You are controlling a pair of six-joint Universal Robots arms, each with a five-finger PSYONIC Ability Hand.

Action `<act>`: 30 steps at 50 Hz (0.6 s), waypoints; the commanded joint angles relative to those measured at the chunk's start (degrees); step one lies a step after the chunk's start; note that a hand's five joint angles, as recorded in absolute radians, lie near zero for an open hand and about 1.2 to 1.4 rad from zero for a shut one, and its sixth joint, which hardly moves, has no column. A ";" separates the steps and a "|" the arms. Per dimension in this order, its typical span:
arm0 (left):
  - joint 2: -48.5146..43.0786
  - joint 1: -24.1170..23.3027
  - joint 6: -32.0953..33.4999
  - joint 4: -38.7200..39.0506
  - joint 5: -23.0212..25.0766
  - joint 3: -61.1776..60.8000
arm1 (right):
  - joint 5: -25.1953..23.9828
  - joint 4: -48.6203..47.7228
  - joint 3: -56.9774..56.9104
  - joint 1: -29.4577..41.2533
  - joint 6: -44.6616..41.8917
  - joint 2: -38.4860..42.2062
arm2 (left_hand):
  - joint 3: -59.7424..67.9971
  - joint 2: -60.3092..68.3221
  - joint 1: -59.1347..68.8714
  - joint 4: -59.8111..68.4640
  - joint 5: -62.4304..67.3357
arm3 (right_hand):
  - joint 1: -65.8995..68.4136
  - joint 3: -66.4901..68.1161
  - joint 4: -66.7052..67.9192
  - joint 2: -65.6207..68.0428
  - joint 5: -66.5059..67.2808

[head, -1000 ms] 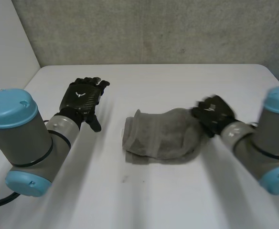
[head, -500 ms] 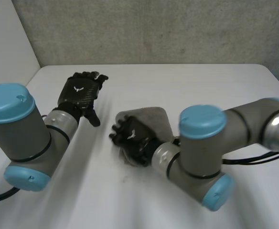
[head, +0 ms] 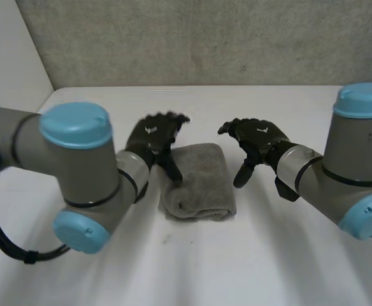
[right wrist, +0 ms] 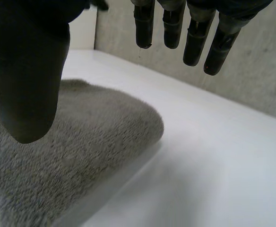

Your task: Fold the towel.

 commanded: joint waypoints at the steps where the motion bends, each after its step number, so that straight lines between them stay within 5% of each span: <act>1: -5.55 -1.59 -1.45 -3.30 -7.66 0.79 | 1.65 5.72 -6.54 1.19 -0.02 6.80 | 0.95 1.09 0.79 1.06 -1.24 | -3.45 -3.99 -4.72 -4.09 -3.50; 18: -10.22 -1.33 5.84 -1.46 -9.96 0.09 | 11.23 6.08 -16.22 6.47 -10.90 19.37 | 0.28 0.41 0.11 0.38 -1.91 | -3.45 -3.99 -4.72 -4.09 -3.50; 30: -5.21 -0.81 7.60 -1.63 -9.61 1.23 | 12.38 6.08 -14.20 6.03 -9.68 10.59 | 0.28 0.41 0.11 0.38 -1.91 | -3.45 -3.99 -4.72 -4.09 -3.50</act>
